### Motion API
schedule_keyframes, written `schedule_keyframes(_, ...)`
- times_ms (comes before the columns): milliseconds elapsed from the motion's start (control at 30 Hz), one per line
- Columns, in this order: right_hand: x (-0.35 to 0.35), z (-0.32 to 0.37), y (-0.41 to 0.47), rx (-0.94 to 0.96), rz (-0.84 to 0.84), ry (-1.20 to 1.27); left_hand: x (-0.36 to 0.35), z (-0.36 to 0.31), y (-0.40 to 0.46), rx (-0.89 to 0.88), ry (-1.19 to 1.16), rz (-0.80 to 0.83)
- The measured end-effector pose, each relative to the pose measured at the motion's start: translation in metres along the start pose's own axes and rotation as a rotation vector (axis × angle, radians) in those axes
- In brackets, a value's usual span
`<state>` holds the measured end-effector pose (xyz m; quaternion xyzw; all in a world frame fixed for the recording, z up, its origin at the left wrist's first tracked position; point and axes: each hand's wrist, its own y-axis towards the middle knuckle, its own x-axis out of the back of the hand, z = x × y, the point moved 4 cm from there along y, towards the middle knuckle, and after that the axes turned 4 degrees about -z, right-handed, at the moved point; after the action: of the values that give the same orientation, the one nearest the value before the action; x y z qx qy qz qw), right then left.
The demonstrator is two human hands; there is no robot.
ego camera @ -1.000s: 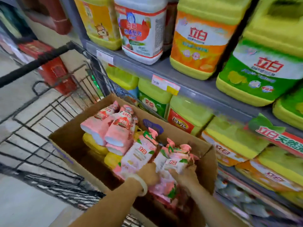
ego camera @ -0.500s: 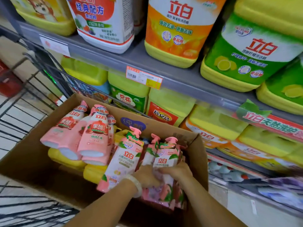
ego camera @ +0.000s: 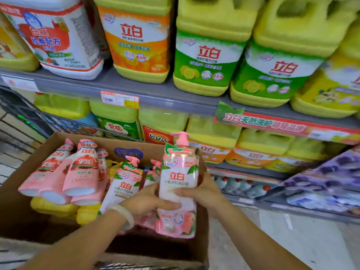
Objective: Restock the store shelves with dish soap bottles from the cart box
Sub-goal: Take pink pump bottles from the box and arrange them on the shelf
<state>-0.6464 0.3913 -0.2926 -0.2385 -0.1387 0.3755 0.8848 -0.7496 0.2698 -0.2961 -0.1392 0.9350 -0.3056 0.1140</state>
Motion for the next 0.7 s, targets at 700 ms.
schedule_keyframes(700, 0.445, 0.116, -0.323, 0.684, -0.456, -0.013, -0.478, -0.236, -0.062, -0.825, 0.503, 0.029)
